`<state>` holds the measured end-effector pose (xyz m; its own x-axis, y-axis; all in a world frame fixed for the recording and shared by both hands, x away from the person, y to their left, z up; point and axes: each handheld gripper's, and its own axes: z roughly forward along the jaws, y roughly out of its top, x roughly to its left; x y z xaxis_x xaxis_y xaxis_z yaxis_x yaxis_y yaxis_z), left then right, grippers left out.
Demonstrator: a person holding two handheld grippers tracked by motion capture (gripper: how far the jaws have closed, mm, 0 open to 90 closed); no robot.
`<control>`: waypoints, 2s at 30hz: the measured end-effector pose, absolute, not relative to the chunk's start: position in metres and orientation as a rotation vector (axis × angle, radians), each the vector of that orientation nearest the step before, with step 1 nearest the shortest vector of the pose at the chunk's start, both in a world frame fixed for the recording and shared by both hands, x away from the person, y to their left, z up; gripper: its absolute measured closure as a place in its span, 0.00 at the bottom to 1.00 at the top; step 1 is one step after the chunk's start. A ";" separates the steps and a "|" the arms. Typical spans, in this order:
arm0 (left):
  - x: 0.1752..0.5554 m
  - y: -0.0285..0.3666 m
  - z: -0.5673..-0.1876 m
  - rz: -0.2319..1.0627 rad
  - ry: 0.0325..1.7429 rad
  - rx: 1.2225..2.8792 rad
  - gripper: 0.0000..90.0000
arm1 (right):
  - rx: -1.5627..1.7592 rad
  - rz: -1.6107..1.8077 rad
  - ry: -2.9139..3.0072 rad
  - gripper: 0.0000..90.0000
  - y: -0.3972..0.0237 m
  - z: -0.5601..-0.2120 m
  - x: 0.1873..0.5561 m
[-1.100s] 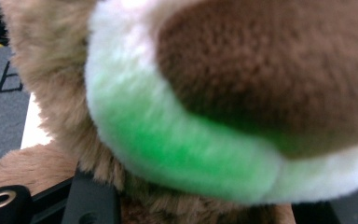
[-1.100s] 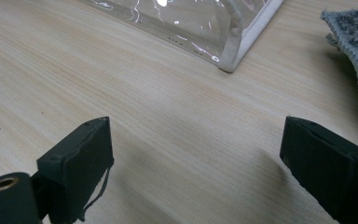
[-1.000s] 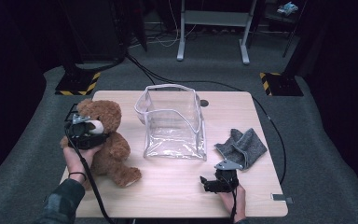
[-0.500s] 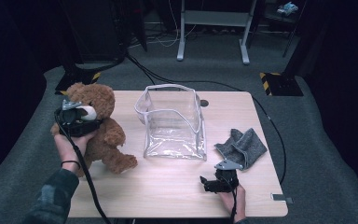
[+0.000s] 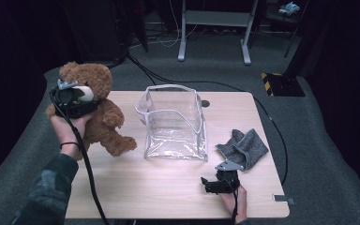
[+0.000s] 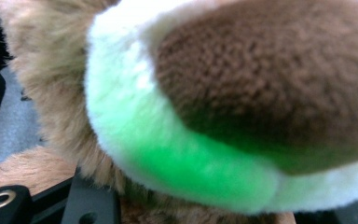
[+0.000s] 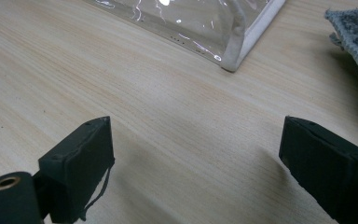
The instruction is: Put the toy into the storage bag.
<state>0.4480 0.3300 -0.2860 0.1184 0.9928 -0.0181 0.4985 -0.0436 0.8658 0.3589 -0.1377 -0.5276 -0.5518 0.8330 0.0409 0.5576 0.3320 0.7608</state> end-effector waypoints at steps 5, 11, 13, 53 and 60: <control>0.451 0.324 -0.268 0.848 1.450 1.642 0.50 | 1.228 1.065 2.248 0.10 -0.138 -0.528 0.359; 0.456 0.315 -0.249 0.865 1.421 1.640 0.50 | 1.231 1.058 2.251 0.10 -0.138 -0.528 0.359; 0.458 0.311 -0.244 0.869 1.413 1.640 0.50 | 1.232 1.058 2.250 0.10 -0.138 -0.528 0.359; 0.512 0.200 -0.183 0.876 1.230 1.682 0.49 | 1.231 1.064 2.254 0.11 -0.138 -0.528 0.359; 0.523 0.172 -0.182 0.864 1.194 1.660 0.49 | 1.233 1.067 2.253 0.11 -0.138 -0.528 0.359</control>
<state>0.5228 0.1725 -0.1825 0.2924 0.9555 0.0381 0.3354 -0.1398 0.9317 0.3589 -0.1375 -0.5276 -0.5553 0.8306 0.0433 0.5595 0.3345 0.7583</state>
